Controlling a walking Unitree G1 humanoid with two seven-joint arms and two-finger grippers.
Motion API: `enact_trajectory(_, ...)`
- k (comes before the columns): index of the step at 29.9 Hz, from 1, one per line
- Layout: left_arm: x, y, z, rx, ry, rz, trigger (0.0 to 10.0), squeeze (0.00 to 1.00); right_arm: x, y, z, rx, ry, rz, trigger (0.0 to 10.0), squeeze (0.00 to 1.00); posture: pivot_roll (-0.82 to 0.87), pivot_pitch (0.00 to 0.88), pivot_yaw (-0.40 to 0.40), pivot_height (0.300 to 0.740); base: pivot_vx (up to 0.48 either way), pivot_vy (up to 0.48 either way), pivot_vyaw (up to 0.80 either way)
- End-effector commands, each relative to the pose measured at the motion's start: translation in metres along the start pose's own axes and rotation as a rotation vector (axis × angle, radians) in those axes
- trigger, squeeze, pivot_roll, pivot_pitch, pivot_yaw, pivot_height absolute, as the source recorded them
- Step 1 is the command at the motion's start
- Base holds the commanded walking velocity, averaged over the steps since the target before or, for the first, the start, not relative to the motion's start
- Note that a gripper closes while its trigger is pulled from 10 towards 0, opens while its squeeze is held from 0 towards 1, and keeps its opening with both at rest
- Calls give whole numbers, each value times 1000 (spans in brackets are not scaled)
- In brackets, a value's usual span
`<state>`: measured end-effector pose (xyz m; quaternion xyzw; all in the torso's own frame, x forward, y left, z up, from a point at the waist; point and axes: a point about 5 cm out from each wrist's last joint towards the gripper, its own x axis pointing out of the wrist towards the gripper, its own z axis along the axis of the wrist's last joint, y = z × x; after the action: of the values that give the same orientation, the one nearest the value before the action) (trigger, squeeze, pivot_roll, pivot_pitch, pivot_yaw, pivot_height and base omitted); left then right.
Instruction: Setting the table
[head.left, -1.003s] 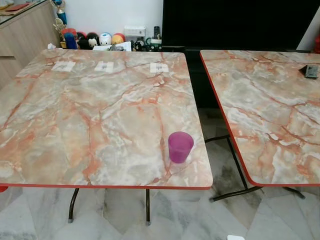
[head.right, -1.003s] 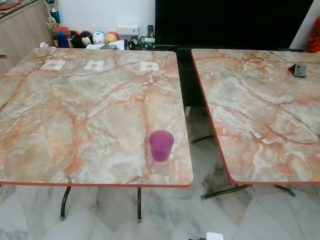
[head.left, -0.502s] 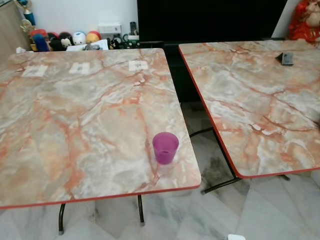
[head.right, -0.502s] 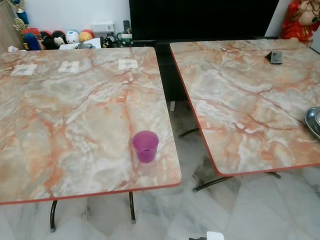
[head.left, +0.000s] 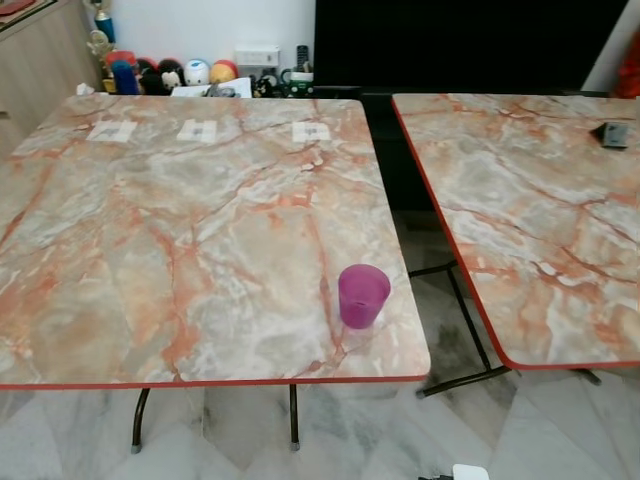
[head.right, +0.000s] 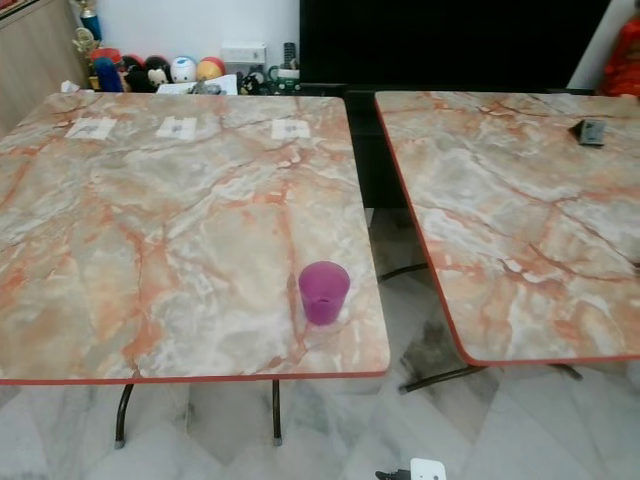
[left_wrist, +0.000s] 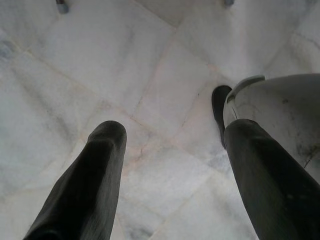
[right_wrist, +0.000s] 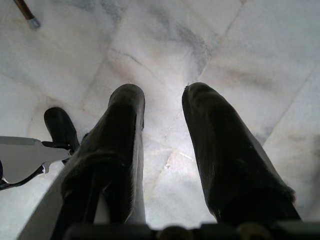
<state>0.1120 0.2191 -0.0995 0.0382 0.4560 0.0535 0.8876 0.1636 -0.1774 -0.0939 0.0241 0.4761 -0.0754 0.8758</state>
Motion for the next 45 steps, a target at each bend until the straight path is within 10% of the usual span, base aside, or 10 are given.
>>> enact_trajectory(1,-3,0,-9,-6,29,0,10000,0,-1,-3,-5,12,15,-11,10000,0,47,101,-15,740,-247,0,0)
enact_trajectory(29,-3,0,-6,-5,-3,1,10000,0,-1,-4,-3,17,8,-22,10000,0,48,102,-13,740,-174,0,0)
enact_trajectory(45,-7,-5,17,38,-259,-60,10000,0,-1,-4,-4,16,9,-26,10000,0,51,104,-9,740,0,0,0)
